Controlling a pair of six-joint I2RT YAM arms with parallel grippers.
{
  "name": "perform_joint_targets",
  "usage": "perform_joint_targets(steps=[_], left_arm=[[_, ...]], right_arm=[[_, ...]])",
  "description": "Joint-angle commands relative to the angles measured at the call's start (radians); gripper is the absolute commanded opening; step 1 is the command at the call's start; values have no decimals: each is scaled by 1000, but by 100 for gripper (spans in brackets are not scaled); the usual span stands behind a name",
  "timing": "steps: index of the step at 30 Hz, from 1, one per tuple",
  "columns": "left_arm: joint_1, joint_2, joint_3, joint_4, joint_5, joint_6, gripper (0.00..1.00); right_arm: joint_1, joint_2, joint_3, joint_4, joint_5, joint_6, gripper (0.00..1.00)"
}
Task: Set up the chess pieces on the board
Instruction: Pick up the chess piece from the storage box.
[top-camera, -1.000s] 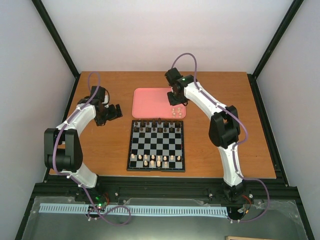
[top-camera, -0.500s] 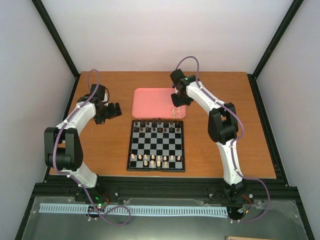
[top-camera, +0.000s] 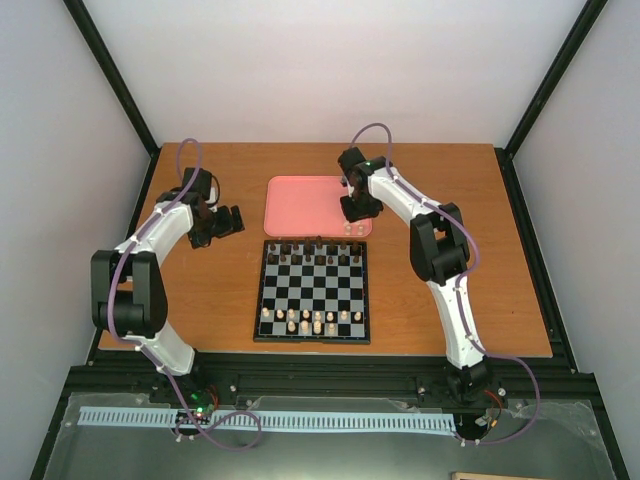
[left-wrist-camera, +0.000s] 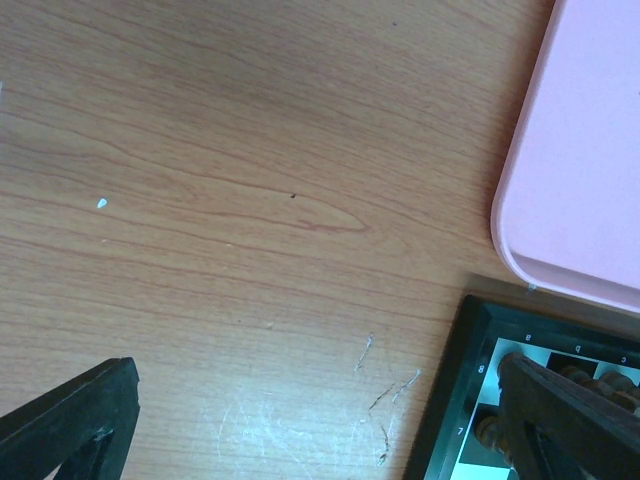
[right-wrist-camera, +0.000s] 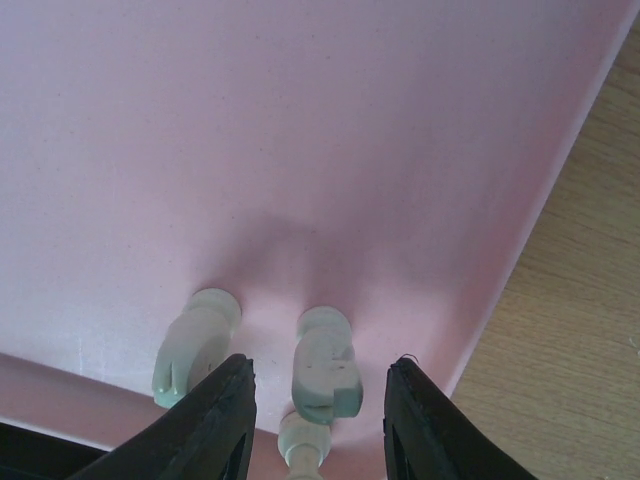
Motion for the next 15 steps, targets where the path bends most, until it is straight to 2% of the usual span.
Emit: perform_joint_targets(steps=[1,12,15], left_arm=[[-1,16,47,-10,-7,23,100],[-1,26,59,-18,-10,29,100],[-2,23,60,-20,-9,29,100]], right_arm=[[-6,14,36,-10,4,-11,36],[-9,66,81,-23,13,-12,32],[-10,72,93,-27,18,-10,25]])
